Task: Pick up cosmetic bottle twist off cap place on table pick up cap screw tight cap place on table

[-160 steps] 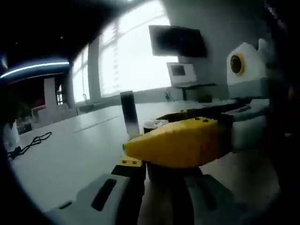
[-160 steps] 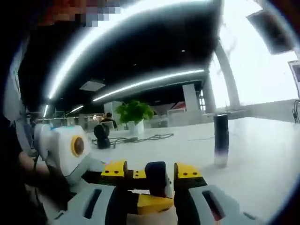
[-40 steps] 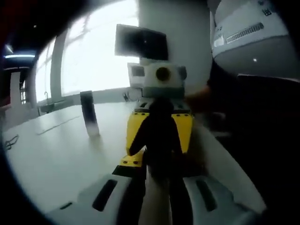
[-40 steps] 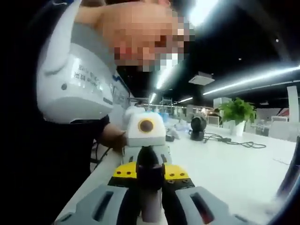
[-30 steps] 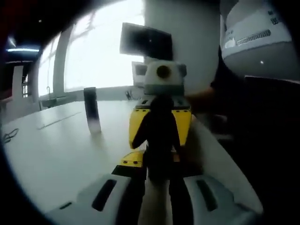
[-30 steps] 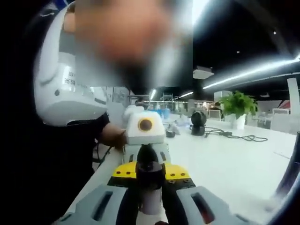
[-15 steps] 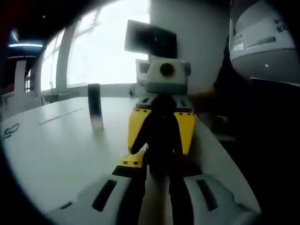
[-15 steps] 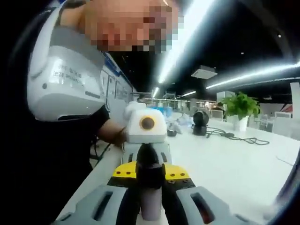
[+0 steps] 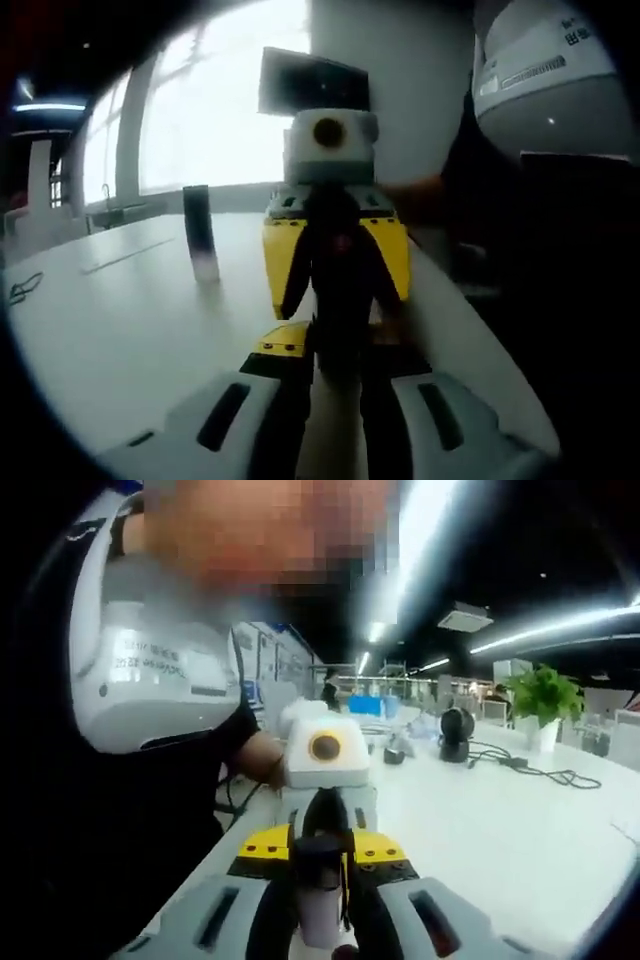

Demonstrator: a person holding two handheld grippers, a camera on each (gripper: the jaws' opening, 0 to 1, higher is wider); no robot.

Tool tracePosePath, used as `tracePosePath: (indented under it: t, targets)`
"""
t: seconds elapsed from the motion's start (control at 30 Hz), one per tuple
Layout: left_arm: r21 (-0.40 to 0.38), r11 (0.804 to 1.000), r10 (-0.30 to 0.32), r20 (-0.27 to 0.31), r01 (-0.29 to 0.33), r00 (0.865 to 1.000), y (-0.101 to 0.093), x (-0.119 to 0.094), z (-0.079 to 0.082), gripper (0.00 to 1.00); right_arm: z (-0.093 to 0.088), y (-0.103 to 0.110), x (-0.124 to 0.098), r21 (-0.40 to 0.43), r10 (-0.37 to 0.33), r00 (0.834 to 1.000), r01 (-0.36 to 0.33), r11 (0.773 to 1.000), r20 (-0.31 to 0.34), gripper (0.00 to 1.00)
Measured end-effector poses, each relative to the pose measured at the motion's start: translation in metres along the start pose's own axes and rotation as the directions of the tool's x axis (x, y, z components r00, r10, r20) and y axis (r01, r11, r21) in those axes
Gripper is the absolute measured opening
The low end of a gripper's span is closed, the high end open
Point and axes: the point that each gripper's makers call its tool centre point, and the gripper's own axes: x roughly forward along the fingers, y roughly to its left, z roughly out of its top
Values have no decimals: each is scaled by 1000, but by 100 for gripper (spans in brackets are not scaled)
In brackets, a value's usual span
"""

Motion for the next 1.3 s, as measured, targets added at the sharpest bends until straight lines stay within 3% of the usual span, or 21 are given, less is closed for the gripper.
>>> tracePosePath:
  t: [0.3,0.67,0.77,0.83,0.9,1.03,1.17,1.23,1.3]
  targets:
    - [-14,1000,5,-12,-6,1000,-2,-1,-1,7,-5,4,11,-10,13,996,-14,1000,-89,12]
    - [19,1000,1,2,-1,1000,-5,-1,1,7,-2,3,-2,-13,-9,1000,9,1000,-26,12]
    - [1,1000,-5,1,5,1000,-6,0,2,7,-7,3,-1,-16,-3,999,2,1000,-52,19]
    - [4,1000,-12,-6,12,1000,-8,1,1,6,-16,3,1,-1,6,996,-6,1000,-88,17]
    - [-13,1000,-20,1,20,1000,-9,-1,2,6,-7,1,0,43,-9,999,11,999,-44,13]
    - [-28,999,-18,19,19,1000,-7,-1,6,6,-1,3,-1,-26,8,1000,-7,1000,4,13]
    - [-31,999,-16,12,16,1000,-2,-1,3,6,-4,1,-2,15,-18,1000,18,1000,-1,12]
    - [-30,1000,-7,29,8,1000,1,-3,7,6,4,-2,-3,-19,-54,998,54,998,39,11]
    - [-12,1000,2,17,-2,1000,2,-2,6,5,0,-1,-3,-63,-78,997,79,995,11,11]
